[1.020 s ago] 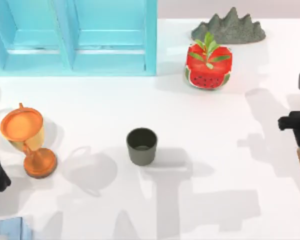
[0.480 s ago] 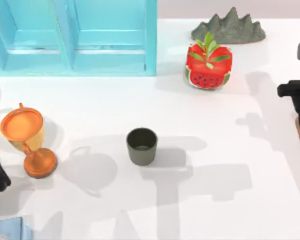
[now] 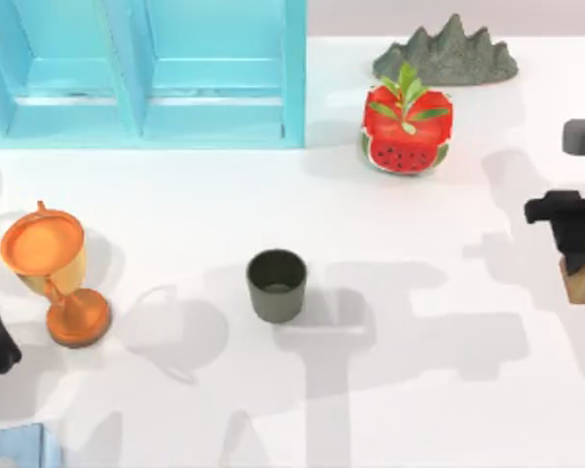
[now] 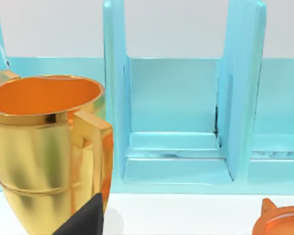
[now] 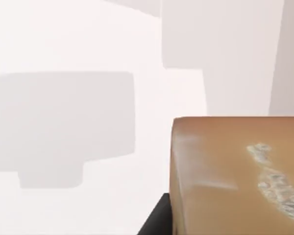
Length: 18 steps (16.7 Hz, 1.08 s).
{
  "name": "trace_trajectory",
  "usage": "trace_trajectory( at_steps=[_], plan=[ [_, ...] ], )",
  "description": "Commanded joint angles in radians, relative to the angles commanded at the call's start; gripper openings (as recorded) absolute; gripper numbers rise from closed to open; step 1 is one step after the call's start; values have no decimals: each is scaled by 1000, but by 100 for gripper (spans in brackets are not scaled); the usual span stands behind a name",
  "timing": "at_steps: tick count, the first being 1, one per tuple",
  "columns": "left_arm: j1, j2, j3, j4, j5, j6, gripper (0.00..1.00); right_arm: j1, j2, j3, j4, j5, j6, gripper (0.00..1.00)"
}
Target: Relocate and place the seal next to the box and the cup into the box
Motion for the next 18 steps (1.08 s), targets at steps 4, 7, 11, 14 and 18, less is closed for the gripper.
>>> trace_trajectory(
  at_steps=[4, 7, 11, 14, 18],
  plan=[
    [0, 0, 0, 0, 0, 0, 100, 0, 13, -64, 72, 0, 0, 0],
    [0, 0, 0, 0, 0, 0, 100, 0, 13, -64, 72, 0, 0, 0],
    [0, 0, 0, 0, 0, 0, 100, 0, 13, -64, 72, 0, 0, 30],
    [0, 0, 0, 0, 0, 0, 100, 0, 13, -64, 72, 0, 0, 53],
    [0, 0, 0, 0, 0, 0, 100, 0, 13, -64, 72, 0, 0, 83]
  ],
)
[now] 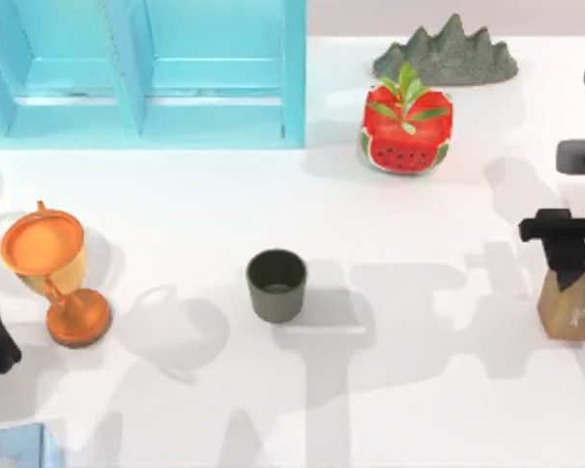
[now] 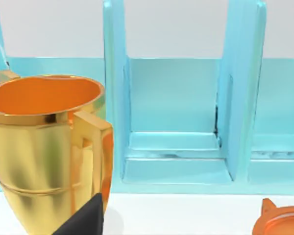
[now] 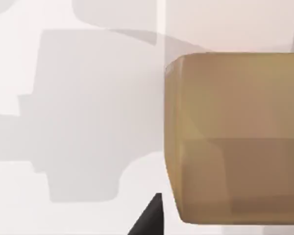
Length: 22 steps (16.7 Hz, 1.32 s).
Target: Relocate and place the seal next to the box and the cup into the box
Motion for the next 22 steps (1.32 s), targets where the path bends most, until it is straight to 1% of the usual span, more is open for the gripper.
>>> trace_trajectory(
  at_steps=[2, 3, 13, 16, 20, 22],
  plan=[
    [0, 0, 0, 0, 0, 0, 100, 0, 0, 0, 0, 0, 0, 98],
    [0, 0, 0, 0, 0, 0, 100, 0, 0, 0, 0, 0, 0, 100],
    [0, 0, 0, 0, 0, 0, 100, -1, -1, 16, -16, -1, 1, 100],
    [0, 0, 0, 0, 0, 0, 100, -2, -4, 114, -118, -1, 1, 100],
    [0, 0, 0, 0, 0, 0, 100, -3, -21, 297, -328, 1, -3, 100],
    [0, 0, 0, 0, 0, 0, 100, -4, -31, 348, -381, 0, -5, 100]
  ],
)
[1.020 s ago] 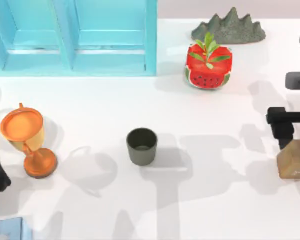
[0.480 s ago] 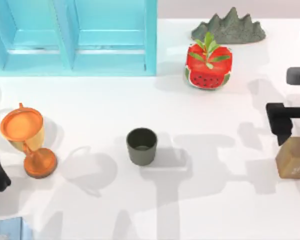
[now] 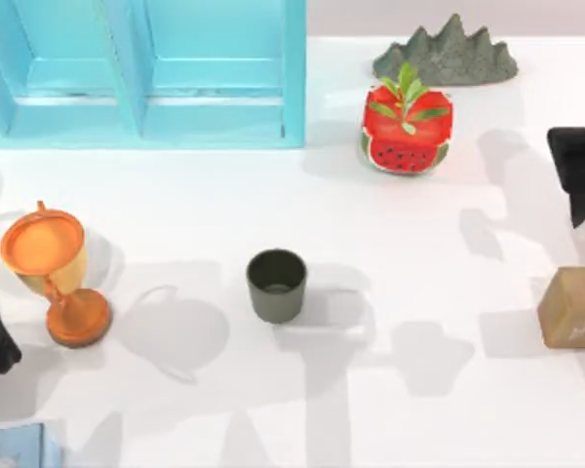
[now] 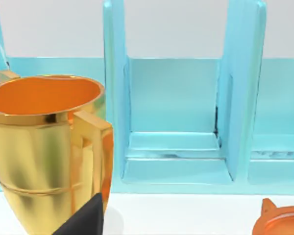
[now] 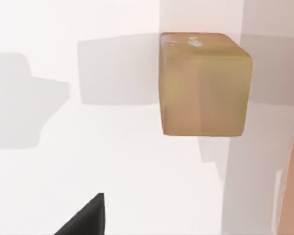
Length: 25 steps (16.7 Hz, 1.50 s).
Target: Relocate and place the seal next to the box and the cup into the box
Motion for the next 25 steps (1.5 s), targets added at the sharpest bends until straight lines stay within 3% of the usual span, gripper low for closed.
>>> trace_trajectory(
  at_steps=[9, 20, 25],
  plan=[
    [0, 0, 0, 0, 0, 0, 100, 53, 67, 79, -23, 5, 55, 100],
    [0, 0, 0, 0, 0, 0, 100, 529, 690, 856, -121, 66, 536, 100],
    [0, 0, 0, 0, 0, 0, 100, 656, 835, 1026, -127, 83, 665, 100]
  ],
)
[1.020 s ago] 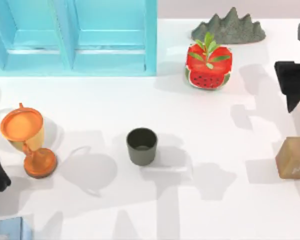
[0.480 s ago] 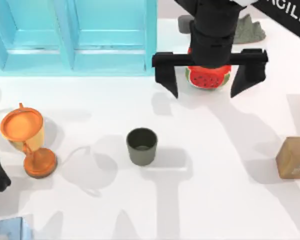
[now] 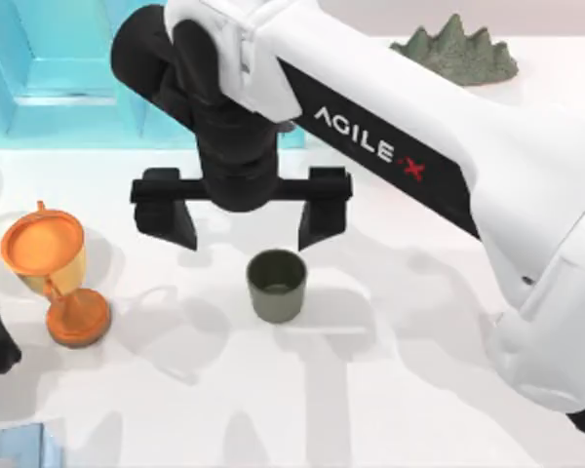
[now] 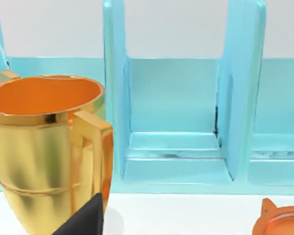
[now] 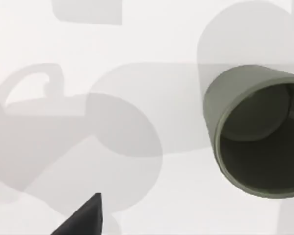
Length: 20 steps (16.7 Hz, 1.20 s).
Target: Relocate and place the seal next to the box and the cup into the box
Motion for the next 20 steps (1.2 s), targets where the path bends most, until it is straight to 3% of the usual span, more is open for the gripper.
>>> trace_trajectory(
  at_steps=[6, 14, 20],
  plan=[
    [0, 0, 0, 0, 0, 0, 100, -1, 0, -17, 17, -1, 0, 100],
    [0, 0, 0, 0, 0, 0, 100, -7, -26, -341, 314, -1, -7, 100],
    [0, 0, 0, 0, 0, 0, 100, -8, -29, -374, 346, -1, -8, 100]
  ],
)
